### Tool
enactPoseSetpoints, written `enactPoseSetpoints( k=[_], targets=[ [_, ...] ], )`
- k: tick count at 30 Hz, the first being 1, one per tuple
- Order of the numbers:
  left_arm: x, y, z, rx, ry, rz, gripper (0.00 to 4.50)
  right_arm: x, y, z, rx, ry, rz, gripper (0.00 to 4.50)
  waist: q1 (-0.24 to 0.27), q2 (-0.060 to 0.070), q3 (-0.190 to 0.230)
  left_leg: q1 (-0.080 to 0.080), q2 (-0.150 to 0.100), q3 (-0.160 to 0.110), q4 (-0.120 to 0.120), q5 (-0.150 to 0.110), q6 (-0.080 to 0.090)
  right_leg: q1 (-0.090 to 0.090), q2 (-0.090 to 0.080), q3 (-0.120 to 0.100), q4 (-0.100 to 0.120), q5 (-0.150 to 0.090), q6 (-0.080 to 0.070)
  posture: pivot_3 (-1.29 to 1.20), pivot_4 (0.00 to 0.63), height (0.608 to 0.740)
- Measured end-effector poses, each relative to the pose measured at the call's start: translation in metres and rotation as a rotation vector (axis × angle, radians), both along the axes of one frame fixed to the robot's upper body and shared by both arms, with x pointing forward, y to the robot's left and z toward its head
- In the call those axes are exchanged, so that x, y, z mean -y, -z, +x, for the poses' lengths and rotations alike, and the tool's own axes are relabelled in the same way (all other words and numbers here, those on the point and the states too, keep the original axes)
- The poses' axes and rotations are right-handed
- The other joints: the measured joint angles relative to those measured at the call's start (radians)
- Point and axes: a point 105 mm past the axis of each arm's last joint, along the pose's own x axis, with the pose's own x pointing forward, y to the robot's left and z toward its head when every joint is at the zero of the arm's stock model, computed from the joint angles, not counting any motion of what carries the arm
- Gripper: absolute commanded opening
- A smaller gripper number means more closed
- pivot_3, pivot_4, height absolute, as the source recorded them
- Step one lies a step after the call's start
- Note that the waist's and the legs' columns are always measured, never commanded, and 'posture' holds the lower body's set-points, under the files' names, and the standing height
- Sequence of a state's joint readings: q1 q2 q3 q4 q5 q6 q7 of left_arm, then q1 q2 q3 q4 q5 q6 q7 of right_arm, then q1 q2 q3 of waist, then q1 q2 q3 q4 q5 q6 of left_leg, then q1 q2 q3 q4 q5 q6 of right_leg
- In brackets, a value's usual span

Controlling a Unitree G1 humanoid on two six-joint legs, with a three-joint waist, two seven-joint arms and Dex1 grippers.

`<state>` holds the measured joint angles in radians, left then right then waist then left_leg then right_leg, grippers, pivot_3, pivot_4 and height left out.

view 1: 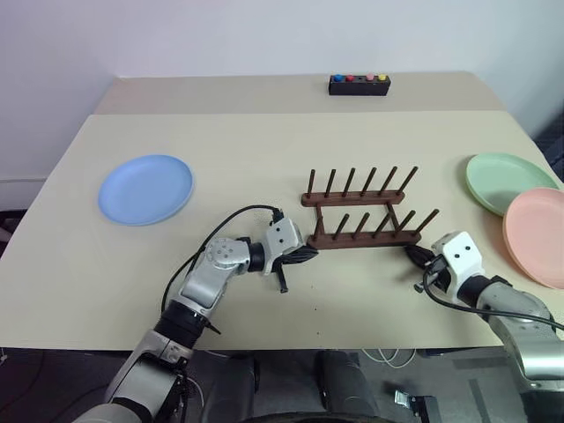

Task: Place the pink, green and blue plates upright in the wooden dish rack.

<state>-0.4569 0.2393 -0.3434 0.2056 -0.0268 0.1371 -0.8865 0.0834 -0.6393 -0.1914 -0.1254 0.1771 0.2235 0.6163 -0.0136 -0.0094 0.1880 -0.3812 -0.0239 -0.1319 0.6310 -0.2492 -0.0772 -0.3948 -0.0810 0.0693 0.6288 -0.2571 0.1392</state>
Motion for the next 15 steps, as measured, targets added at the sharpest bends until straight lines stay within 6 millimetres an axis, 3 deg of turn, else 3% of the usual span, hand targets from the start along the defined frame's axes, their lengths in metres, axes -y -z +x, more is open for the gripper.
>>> enactPoseSetpoints(
  k=[15],
  targets=[
    [-0.004, -0.001, 0.021, 0.073, -0.097, -0.004, 0.00, -0.002, -0.002, 0.030, 0.060, -0.001, -0.018, 0.02, -0.003, 0.000, 0.000, 0.006, 0.000, 0.000, -0.001, 0.000, 0.000, 0.005, 0.000, 0.000, 0.000, 0.000, 0.000, 0.00, 0.150, 0.740]
  ],
)
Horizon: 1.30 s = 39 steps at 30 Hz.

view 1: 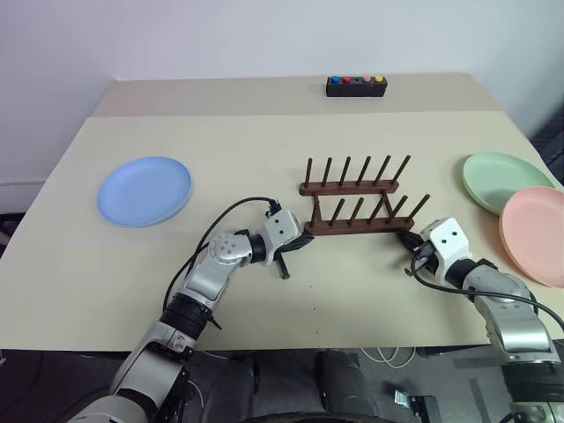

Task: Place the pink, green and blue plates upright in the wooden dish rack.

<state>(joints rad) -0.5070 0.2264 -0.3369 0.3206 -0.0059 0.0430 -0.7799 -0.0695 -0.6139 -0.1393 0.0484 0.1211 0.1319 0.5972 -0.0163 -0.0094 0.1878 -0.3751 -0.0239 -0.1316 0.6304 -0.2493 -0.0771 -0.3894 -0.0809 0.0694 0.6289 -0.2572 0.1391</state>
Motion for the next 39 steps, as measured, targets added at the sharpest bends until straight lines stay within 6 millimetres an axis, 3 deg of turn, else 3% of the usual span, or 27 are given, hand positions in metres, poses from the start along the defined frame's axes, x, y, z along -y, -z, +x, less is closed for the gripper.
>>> enactPoseSetpoints(
  k=[6, 12, 15, 21, 25, 35, 37, 39],
  targets=[
    [-0.002, -0.001, 0.006, 0.021, -0.033, -0.008, 0.00, 0.000, -0.001, 0.007, 0.017, 0.006, -0.007, 0.02, 0.000, 0.000, 0.000, 0.000, 0.000, 0.000, 0.000, 0.000, 0.000, 0.000, 0.000, 0.000, 0.000, 0.000, 0.000, 0.00, 0.150, 0.740],
    [-0.002, -0.002, 0.001, 0.010, -0.011, -0.020, 0.00, 0.002, -0.001, 0.001, 0.015, 0.000, -0.010, 0.02, 0.000, 0.000, 0.000, 0.000, 0.000, 0.000, -0.002, 0.000, 0.000, -0.001, 0.000, 0.000, 0.000, 0.000, 0.001, 0.00, 0.150, 0.740],
    [-0.010, 0.000, -0.010, -0.033, 0.020, -0.042, 0.00, 0.011, -0.009, -0.015, -0.005, 0.004, 0.010, 1.32, 0.001, 0.001, 0.000, -0.002, 0.000, 0.000, -0.003, 0.000, 0.000, -0.003, 0.000, 0.000, 0.000, 0.000, 0.001, 0.00, 0.150, 0.740],
    [-0.021, 0.003, -0.041, -0.103, 0.127, -0.061, 0.00, 0.045, -0.061, -0.041, 0.076, 0.095, -0.106, 4.30, 0.002, 0.001, 0.001, -0.002, 0.000, 0.000, -0.002, 0.000, 0.001, -0.003, 0.000, 0.000, 0.000, -0.002, -0.002, 0.00, 0.150, 0.740],
    [-0.014, 0.004, -0.052, -0.126, 0.193, -0.054, 0.00, 0.072, -0.070, -0.054, 0.070, 0.228, -0.130, 4.30, 0.007, 0.000, 0.001, -0.004, 0.000, 0.000, 0.000, -0.001, 0.001, -0.002, 0.000, 0.000, -0.002, -0.003, -0.003, 0.00, 0.150, 0.740],
    [-0.003, -0.003, -0.055, -0.118, 0.254, -0.068, 0.00, 0.118, -0.047, -0.066, -0.036, 0.503, -0.187, 4.30, 0.003, 0.001, 0.001, -0.005, 0.000, 0.001, -0.001, -0.001, 0.001, -0.004, 0.000, 0.000, -0.002, -0.003, -0.004, 0.00, 0.150, 0.740],
    [-0.004, -0.003, -0.056, -0.122, 0.261, -0.071, 0.00, 0.123, -0.040, -0.063, -0.057, 0.533, -0.184, 3.79, 0.002, 0.001, 0.001, -0.005, 0.000, 0.001, -0.001, -0.001, 0.001, -0.004, 0.000, 0.000, -0.002, -0.003, -0.004, 0.00, 0.150, 0.740],
    [-0.004, -0.005, -0.058, -0.126, 0.273, -0.079, 0.00, 0.127, -0.035, -0.061, -0.073, 0.552, -0.178, 2.98, 0.002, 0.001, 0.001, -0.005, 0.000, 0.001, -0.001, -0.001, 0.001, -0.004, 0.000, 0.000, -0.002, -0.003, -0.004, 0.00, 0.150, 0.740]
  ],
)
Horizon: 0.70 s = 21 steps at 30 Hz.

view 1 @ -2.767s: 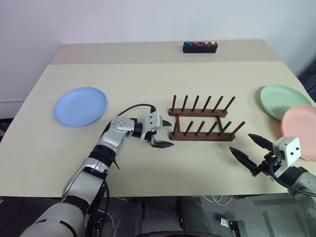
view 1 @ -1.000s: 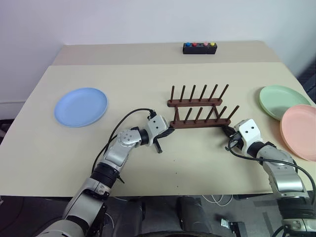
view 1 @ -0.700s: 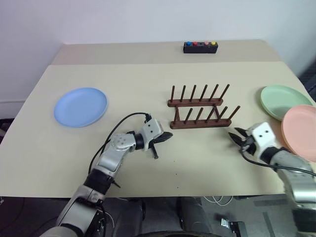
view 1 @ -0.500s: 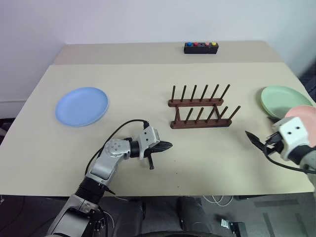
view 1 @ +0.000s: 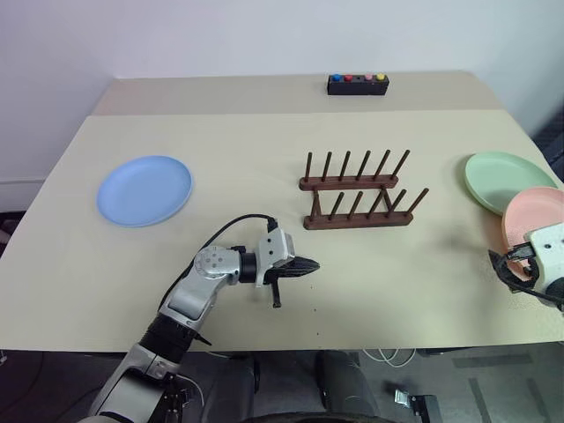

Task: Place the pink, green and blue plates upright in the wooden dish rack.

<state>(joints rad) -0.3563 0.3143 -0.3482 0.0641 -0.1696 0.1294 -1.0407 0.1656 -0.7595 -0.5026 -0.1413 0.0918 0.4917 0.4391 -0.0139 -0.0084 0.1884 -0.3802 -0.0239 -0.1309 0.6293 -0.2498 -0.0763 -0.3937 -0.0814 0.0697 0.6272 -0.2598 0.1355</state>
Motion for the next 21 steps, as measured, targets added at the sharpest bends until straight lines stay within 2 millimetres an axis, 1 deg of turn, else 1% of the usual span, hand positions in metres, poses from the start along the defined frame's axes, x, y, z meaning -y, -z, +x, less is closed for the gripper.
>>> enactPoseSetpoints(
  k=[5, 6, 11, 16, 19, 21],
  targets=[
    [0.000, -0.005, -0.005, 0.012, 0.013, -0.019, 0.00, 0.001, 0.008, 0.005, -0.022, 0.010, 0.021, 0.43, 0.000, 0.000, 0.000, 0.000, 0.000, 0.000, 0.000, 0.000, 0.000, 0.000, 0.000, 0.000, 0.000, 0.000, 0.000, 0.00, 0.150, 0.740],
    [0.000, -0.005, -0.005, 0.012, 0.010, -0.021, 0.00, 0.001, 0.009, 0.005, -0.023, 0.009, 0.022, 0.03, 0.000, 0.000, 0.000, 0.000, 0.000, 0.000, 0.000, 0.000, 0.000, 0.000, 0.000, 0.000, 0.000, 0.000, 0.000, 0.00, 0.150, 0.740],
    [-0.001, -0.003, -0.006, 0.006, -0.001, -0.026, 0.00, -0.002, 0.009, 0.008, -0.024, -0.001, 0.017, 0.03, 0.000, 0.000, 0.000, 0.000, 0.000, 0.000, 0.000, 0.000, 0.000, 0.000, 0.000, 0.000, 0.000, 0.000, 0.000, 0.00, 0.150, 0.740],
    [0.002, -0.004, -0.006, 0.008, -0.003, -0.035, 0.00, -0.007, 0.008, 0.002, -0.042, -0.011, -0.001, 0.03, 0.001, 0.000, 0.000, -0.001, 0.000, 0.000, 0.000, 0.000, 0.000, 0.000, 0.000, 0.000, 0.000, 0.000, 0.000, 0.00, 0.150, 0.740],
    [0.001, -0.003, -0.006, 0.008, 0.002, -0.034, 0.00, -0.011, -0.001, -0.003, -0.039, -0.025, -0.040, 0.03, 0.001, 0.000, 0.000, -0.001, 0.000, 0.000, 0.000, 0.000, 0.000, -0.001, 0.000, 0.000, 0.000, 0.000, 0.000, 0.00, 0.150, 0.740],
    [0.002, -0.002, -0.006, 0.005, 0.007, -0.033, 0.00, -0.015, -0.017, -0.004, -0.019, -0.060, -0.094, 0.03, -0.001, 0.001, 0.000, -0.002, 0.000, 0.000, 0.001, 0.000, 0.000, -0.002, 0.000, 0.000, 0.000, 0.000, 0.000, 0.00, 0.150, 0.740]
  ],
)
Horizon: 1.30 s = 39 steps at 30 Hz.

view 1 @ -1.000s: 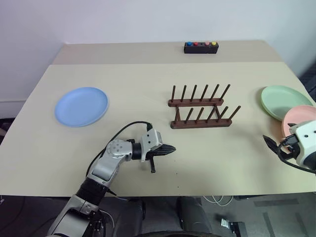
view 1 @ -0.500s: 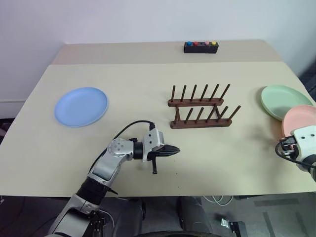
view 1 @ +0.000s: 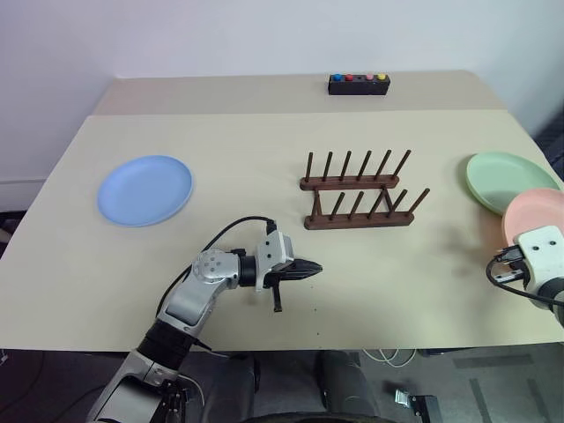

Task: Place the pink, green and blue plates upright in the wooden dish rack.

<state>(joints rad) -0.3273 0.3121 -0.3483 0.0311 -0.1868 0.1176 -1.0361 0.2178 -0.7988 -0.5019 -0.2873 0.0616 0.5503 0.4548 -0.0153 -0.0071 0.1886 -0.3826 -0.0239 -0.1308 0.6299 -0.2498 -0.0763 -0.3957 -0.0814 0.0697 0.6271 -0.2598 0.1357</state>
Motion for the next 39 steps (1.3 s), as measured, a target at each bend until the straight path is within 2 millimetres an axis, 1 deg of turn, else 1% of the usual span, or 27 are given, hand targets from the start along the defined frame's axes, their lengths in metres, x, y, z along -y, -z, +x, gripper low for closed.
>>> enactPoseSetpoints(
  k=[2, 5, 8, 10, 13, 15, 17, 20, 21, 25, 27, 29, 33, 39],
  targets=[
    [0.001, 0.001, 0.001, -0.002, 0.005, 0.000, 0.00, -0.007, -0.026, 0.003, 0.063, -0.058, -0.055, 0.03, -0.001, 0.000, 0.000, 0.000, 0.000, 0.000, 0.000, 0.000, 0.000, -0.001, 0.000, 0.000, 0.000, 0.000, 0.000, 0.00, 0.150, 0.740],
    [0.002, -0.002, 0.004, 0.009, 0.010, -0.003, 0.00, -0.028, -0.065, 0.011, 0.173, -0.184, -0.124, 0.03, 0.000, -0.001, 0.000, -0.001, 0.000, 0.000, 0.000, 0.000, 0.000, -0.001, 0.000, 0.000, 0.000, 0.000, 0.001, 0.00, 0.150, 0.740],
    [0.002, -0.002, 0.007, 0.016, 0.009, -0.001, 0.00, -0.063, -0.097, 0.019, 0.288, -0.378, -0.083, 0.03, -0.002, -0.001, 0.001, -0.001, 0.000, 0.000, 0.000, 0.000, 0.000, -0.001, 0.000, 0.000, 0.000, 0.001, 0.001, 0.00, 0.150, 0.740],
    [0.004, -0.002, 0.009, 0.017, 0.007, -0.004, 0.00, -0.094, -0.117, 0.024, 0.363, -0.544, -0.021, 0.03, -0.002, -0.001, 0.001, -0.001, 0.000, 0.000, 0.000, 0.000, 0.000, -0.001, 0.000, 0.000, 0.000, 0.001, 0.001, 0.00, 0.150, 0.740],
    [0.004, -0.003, 0.012, 0.029, 0.003, -0.004, 0.00, -0.120, -0.131, 0.031, 0.408, -0.697, 0.056, 0.03, 0.001, -0.002, 0.002, -0.002, 0.000, -0.001, 0.001, 0.000, 0.000, -0.001, 0.000, -0.001, 0.000, 0.001, 0.002, 0.00, 0.150, 0.740],
    [0.003, -0.004, 0.013, 0.040, -0.007, -0.006, 0.00, -0.129, -0.139, 0.039, 0.427, -0.786, 0.155, 0.03, 0.002, -0.002, 0.002, -0.003, 0.000, -0.001, 0.001, 0.000, 0.000, -0.001, 0.000, -0.001, -0.001, 0.002, 0.002, 0.00, 0.150, 0.740],
    [0.002, -0.003, 0.014, 0.043, -0.022, -0.004, 0.00, -0.136, -0.144, 0.042, 0.420, -0.861, 0.249, 0.03, 0.003, -0.002, 0.002, -0.004, 0.000, -0.002, 0.000, 0.000, 0.000, -0.001, 0.000, -0.001, -0.001, 0.002, 0.003, 0.00, 0.150, 0.740],
    [-0.005, -0.001, 0.015, 0.042, -0.059, -0.002, 0.00, -0.144, -0.145, 0.043, 0.365, -0.964, 0.422, 0.03, 0.002, -0.002, 0.002, -0.004, 0.000, -0.002, 0.000, 0.000, 0.001, -0.003, 0.000, -0.001, -0.001, 0.003, 0.004, 0.00, 0.150, 0.740],
    [-0.007, -0.001, 0.014, 0.042, -0.073, -0.004, 0.00, -0.144, -0.143, 0.043, 0.333, -0.996, 0.496, 0.03, 0.002, -0.002, 0.002, -0.004, 0.000, -0.002, 0.000, 0.000, 0.001, -0.003, 0.000, -0.001, -0.001, 0.003, 0.004, 0.00, 0.150, 0.740],
    [-0.011, -0.005, 0.013, 0.051, -0.112, -0.019, 0.00, -0.143, -0.132, 0.045, 0.247, -1.052, 0.651, 0.03, 0.003, -0.002, 0.002, -0.005, 0.000, -0.002, 0.000, 0.000, 0.001, -0.004, 0.000, -0.001, 0.000, 0.003, 0.004, 0.00, 0.150, 0.740],
    [-0.017, -0.007, 0.012, 0.057, -0.136, -0.020, 0.00, -0.142, -0.135, 0.046, 0.236, -1.070, 0.722, 0.03, 0.002, -0.001, 0.002, -0.005, 0.000, -0.002, 0.001, 0.000, 0.001, -0.004, 0.000, -0.001, 0.000, 0.003, 0.003, 0.00, 0.150, 0.740],
    [-0.019, -0.005, 0.010, 0.050, -0.150, -0.015, 0.00, -0.142, -0.143, 0.047, 0.245, -1.093, 0.788, 0.03, 0.000, -0.001, 0.002, -0.005, 0.000, -0.001, 0.000, 0.000, 0.001, -0.004, 0.000, -0.001, 0.000, 0.003, 0.003, 0.00, 0.150, 0.740],
    [-0.020, -0.004, 0.009, 0.045, -0.161, -0.016, 0.00, -0.146, -0.150, 0.044, 0.246, -1.130, 0.854, 0.03, 0.002, -0.001, 0.002, -0.005, 0.000, -0.001, 0.000, 0.000, 0.001, -0.005, 0.000, -0.001, 0.000, 0.003, 0.004, 0.00, 0.150, 0.740],
    [-0.019, -0.006, 0.009, 0.043, -0.167, -0.014, 0.00, -0.144, -0.147, 0.046, 0.232, -1.121, 0.906, 0.03, 0.002, -0.001, 0.002, -0.006, 0.000, -0.001, 0.001, 0.000, 0.001, -0.005, 0.000, -0.001, 0.001, 0.003, 0.004, 0.00, 0.150, 0.740]
  ],
)
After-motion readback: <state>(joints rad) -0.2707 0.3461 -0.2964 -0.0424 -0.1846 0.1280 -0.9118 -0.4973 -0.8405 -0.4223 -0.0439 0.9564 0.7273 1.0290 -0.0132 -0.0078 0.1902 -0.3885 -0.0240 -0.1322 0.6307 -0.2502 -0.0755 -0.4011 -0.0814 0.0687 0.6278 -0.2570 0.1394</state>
